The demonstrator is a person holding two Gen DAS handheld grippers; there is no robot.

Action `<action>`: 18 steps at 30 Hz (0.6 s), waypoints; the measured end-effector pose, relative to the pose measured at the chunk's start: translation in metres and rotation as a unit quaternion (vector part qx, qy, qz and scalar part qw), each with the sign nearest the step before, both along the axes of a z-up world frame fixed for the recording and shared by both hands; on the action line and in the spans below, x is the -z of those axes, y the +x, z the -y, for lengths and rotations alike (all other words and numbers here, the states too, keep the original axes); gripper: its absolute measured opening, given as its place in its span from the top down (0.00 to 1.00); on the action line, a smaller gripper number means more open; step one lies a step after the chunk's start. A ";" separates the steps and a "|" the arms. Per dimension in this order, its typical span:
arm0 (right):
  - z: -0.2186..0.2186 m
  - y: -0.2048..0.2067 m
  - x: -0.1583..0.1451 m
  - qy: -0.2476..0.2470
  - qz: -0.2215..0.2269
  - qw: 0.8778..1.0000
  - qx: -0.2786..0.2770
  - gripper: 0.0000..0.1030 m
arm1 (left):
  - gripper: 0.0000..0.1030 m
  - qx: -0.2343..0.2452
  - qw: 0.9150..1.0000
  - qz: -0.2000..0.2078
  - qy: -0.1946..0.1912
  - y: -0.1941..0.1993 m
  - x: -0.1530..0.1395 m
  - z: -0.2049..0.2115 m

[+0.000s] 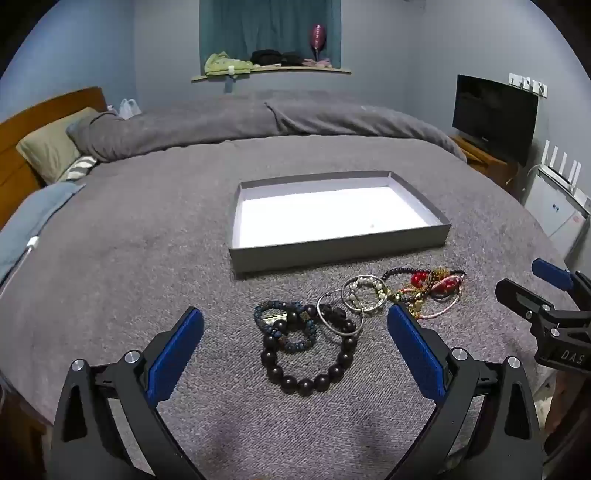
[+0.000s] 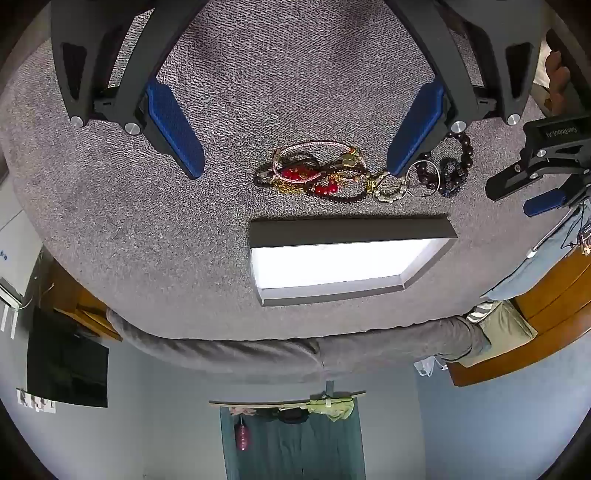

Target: Organize jewelry

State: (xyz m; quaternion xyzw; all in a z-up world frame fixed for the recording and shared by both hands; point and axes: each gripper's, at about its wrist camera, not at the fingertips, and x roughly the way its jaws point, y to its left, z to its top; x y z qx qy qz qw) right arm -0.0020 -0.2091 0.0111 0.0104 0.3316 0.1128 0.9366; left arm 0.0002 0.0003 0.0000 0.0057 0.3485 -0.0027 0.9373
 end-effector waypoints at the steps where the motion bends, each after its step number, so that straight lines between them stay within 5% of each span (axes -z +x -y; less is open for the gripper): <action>1: 0.000 0.000 0.000 0.004 0.003 1.000 0.000 0.05 | 0.04 -0.001 1.000 -0.001 -0.001 0.001 0.000 0.000; 18: 0.001 -0.002 -0.001 0.003 0.003 1.000 -0.001 0.05 | 0.04 -0.004 1.000 0.003 0.005 -0.001 0.001 -0.001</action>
